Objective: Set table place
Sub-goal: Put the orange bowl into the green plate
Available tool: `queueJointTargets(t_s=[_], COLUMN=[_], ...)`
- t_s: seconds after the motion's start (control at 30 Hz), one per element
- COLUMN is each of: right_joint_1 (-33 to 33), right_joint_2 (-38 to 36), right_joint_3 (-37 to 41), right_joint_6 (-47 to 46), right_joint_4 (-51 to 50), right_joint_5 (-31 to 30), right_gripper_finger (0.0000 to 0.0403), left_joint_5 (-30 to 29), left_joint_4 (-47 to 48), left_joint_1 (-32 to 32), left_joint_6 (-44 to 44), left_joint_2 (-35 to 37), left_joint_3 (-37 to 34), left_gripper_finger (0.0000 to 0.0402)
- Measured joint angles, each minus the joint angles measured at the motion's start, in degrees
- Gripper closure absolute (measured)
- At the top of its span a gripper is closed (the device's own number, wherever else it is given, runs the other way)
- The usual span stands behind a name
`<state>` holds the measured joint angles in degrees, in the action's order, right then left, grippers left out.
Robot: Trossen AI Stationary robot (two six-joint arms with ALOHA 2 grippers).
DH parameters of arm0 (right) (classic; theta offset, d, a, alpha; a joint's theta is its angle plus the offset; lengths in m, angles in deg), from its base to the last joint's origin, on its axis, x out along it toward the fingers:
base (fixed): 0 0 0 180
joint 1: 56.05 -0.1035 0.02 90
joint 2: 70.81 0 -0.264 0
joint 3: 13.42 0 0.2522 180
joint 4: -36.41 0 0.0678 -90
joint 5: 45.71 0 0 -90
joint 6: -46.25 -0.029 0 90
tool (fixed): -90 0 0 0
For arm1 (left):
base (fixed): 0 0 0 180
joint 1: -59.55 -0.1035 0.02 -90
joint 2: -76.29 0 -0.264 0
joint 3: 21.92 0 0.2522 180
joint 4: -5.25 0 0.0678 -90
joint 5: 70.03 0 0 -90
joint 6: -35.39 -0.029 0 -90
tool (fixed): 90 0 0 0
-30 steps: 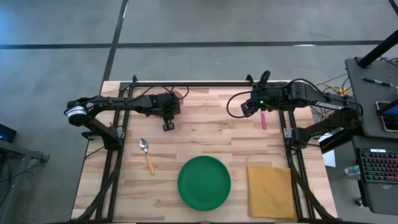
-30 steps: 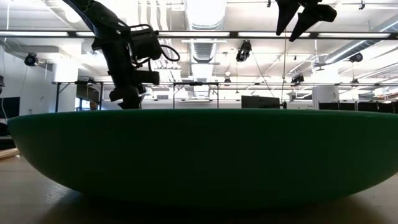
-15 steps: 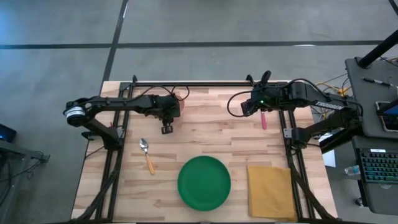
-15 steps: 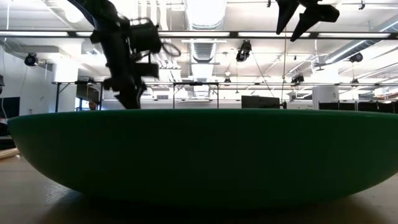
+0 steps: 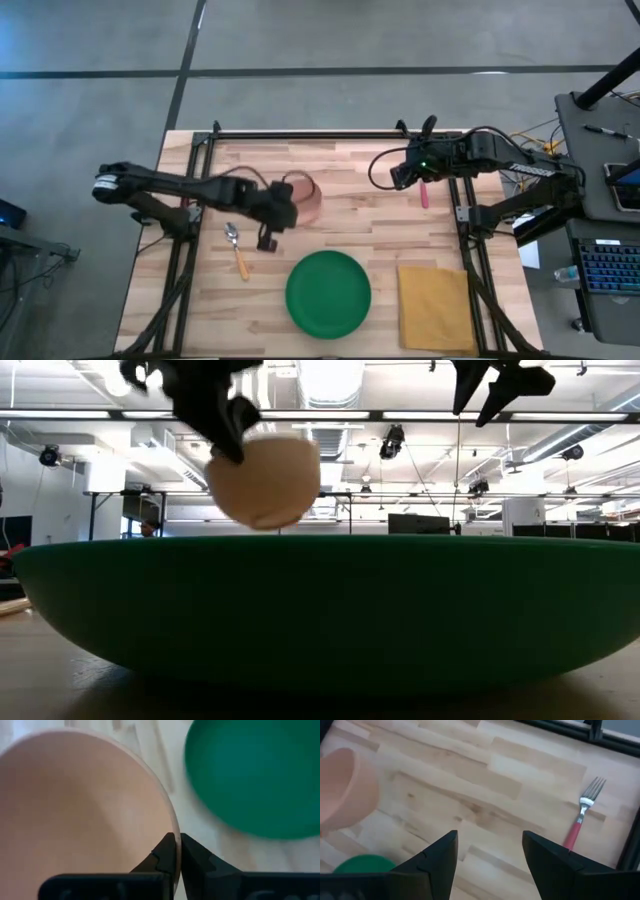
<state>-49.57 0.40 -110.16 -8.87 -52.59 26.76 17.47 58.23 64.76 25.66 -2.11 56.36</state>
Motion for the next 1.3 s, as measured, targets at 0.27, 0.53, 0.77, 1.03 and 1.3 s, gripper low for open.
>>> queueJointTargets(t_s=[0.27, 0.53, 0.77, 1.03, 1.3], right_joint_1=[-7.8, -19.7, -27.8, -33.4, -34.6], right_joint_2=[-4.1, -12.6, -16.6, -16.4, -16.4], right_joint_3=[3.6, 13.4, 22.3, 28.1, 28.0], right_joint_6=[-0.6, -15.3, -26.9, -33.3, -33.1], right_joint_4=[-2.0, -2.4, -2.2, 0.2, 1.0], right_joint_5=[1.1, -2.4, -3.5, -3.5, -3.5], right_gripper_finger=[0.0188, 0.0188, 0.0188, 0.0188, 0.0188], left_joint_5=[-7.0, -8.6, -8.1, -4.5, -2.3], left_joint_4=[1.8, 18.4, 19.5, 19.8, 18.0], left_joint_1=[12.5, 18.8, 23.2, 24.0, 24.5], left_joint_6=[18.2, 33.9, 39.6, 42.8, 45.8], left_joint_2=[-11.9, -30.4, -39.2, -44.4, -47.2], left_joint_3=[16.4, 35.5, 49.5, 53.7, 53.6], left_gripper_finger=[0.0402, 0.0402, 0.0402, 0.0402, 0.0401])
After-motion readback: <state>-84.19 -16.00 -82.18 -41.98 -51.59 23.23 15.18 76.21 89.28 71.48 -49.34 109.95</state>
